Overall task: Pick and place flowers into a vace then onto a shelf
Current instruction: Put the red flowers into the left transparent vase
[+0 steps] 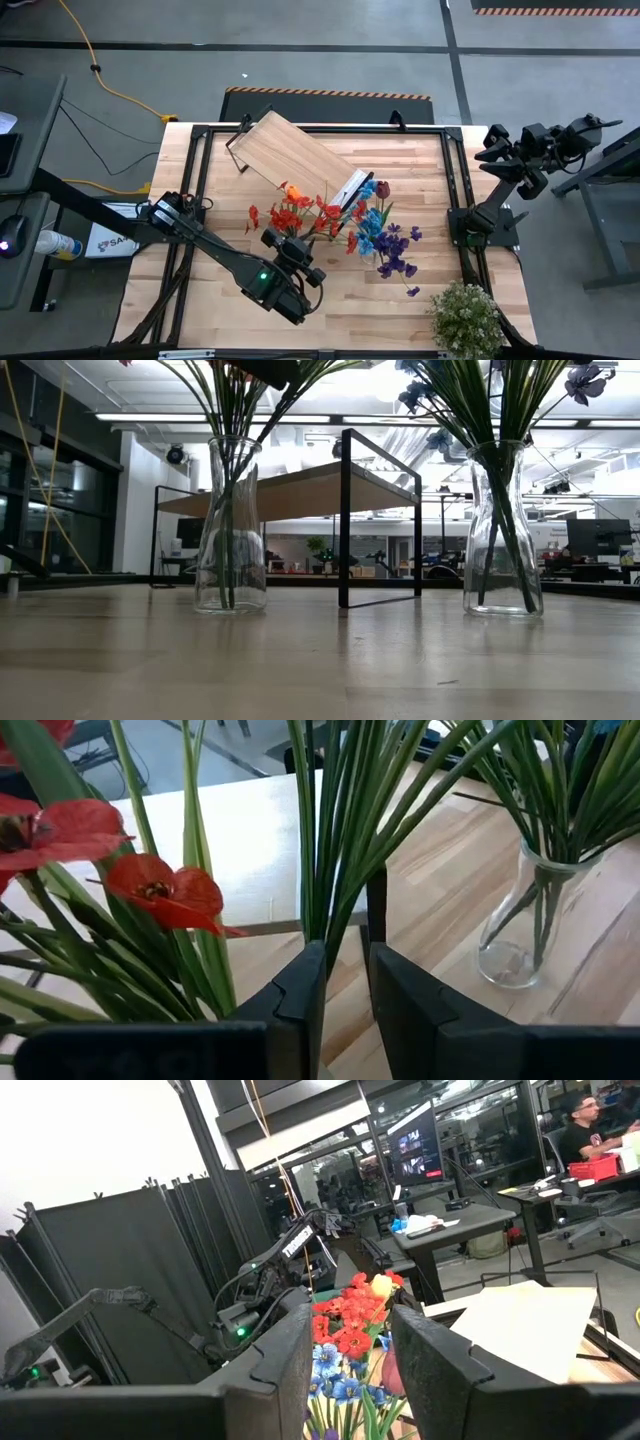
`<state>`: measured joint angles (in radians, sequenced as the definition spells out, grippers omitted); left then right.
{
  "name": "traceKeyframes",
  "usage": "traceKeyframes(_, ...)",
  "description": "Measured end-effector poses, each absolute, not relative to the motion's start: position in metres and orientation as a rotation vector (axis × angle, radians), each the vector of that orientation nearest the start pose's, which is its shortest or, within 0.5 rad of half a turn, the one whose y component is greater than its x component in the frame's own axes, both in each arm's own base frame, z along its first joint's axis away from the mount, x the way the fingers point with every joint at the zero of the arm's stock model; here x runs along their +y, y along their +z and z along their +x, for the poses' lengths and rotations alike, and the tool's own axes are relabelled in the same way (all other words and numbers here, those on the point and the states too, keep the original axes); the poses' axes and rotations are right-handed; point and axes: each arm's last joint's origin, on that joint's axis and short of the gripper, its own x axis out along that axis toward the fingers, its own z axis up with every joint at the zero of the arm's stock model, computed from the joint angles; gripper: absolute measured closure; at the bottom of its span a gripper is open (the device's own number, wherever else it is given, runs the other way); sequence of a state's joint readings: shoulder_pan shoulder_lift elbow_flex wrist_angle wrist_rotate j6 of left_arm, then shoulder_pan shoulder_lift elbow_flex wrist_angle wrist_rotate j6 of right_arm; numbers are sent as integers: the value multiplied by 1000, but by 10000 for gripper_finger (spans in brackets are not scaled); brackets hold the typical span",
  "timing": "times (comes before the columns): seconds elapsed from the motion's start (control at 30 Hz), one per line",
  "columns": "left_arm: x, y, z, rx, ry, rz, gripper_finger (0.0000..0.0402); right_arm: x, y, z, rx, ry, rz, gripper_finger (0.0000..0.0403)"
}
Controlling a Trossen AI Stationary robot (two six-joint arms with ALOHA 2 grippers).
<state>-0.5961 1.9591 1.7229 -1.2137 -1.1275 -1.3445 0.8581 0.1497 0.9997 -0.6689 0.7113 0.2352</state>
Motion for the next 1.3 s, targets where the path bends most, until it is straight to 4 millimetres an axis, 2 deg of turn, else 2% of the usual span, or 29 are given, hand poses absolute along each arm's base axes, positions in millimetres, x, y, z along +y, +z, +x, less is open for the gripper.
traceKeyframes(0.23, -192, 272, 332, 363, 901, -88, 284, -40, 383, -9, -111, 161, 363, 272)
traceKeyframes(1.3, -192, 272, 332, 362, 901, -83, 284, -40, 383, -9, -111, 161, 363, 274)
